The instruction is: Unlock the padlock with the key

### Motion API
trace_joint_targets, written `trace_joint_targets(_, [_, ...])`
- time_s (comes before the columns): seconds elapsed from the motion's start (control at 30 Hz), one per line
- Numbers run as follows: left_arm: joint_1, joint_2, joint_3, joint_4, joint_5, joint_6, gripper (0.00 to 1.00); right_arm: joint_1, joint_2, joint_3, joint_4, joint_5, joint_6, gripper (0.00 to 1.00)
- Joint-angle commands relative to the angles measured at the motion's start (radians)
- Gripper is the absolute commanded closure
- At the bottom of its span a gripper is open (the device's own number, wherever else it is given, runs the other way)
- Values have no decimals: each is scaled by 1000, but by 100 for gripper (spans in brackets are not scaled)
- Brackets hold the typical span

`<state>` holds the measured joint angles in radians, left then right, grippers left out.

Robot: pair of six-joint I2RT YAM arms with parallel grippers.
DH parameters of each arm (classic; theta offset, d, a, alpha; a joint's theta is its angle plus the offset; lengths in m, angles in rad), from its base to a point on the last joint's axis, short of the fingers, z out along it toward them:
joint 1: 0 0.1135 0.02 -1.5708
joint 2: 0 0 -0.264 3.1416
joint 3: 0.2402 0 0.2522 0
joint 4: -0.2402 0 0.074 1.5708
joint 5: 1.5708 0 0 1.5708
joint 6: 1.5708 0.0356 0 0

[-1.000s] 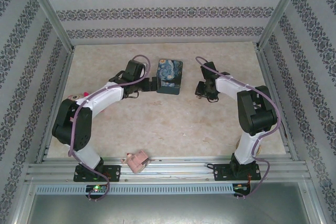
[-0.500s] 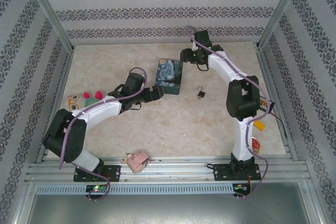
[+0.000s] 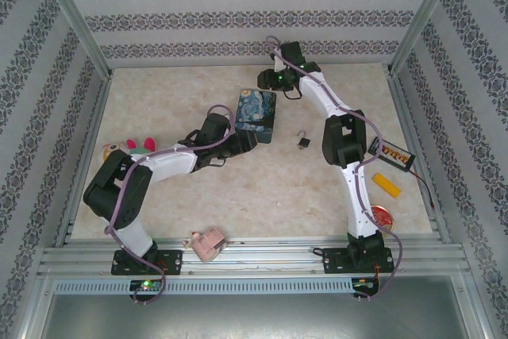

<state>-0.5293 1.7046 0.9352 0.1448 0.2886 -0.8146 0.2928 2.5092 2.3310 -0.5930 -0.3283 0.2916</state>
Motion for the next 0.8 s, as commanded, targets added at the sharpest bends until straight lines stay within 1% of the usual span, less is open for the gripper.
trace_joint_targets(0.0, [-10, 23, 68, 45, 16, 10, 21, 14, -31, -56, -20, -19, 1, 48])
trace_joint_targets(0.07, [-8, 40, 86, 40, 9, 17, 23, 17, -71, -138, 6, -7, 3, 50])
trace_joint_targets(0.27, [-3, 92, 135, 32, -13, 46, 40, 23, -230, -431, 127, 20, 59, 53])
trace_joint_targets(0.33, [1, 103, 149, 23, -29, 55, 44, 29, -283, -516, 151, 40, 82, 54])
trace_joint_targets(0.43, [15, 117, 167, 11, -49, 76, 44, 42, -371, -651, 188, 77, 125, 55])
trace_joint_targets(0.6, [54, 146, 221, -13, -49, 117, 44, 71, -521, -882, 268, 140, 240, 55])
trace_joint_targets(0.73, [75, 150, 253, -35, -61, 141, 42, 115, -600, -1000, 312, 182, 290, 54])
trace_joint_targets(0.77, [81, 146, 254, -38, -64, 147, 41, 126, -610, -1015, 311, 198, 293, 52])
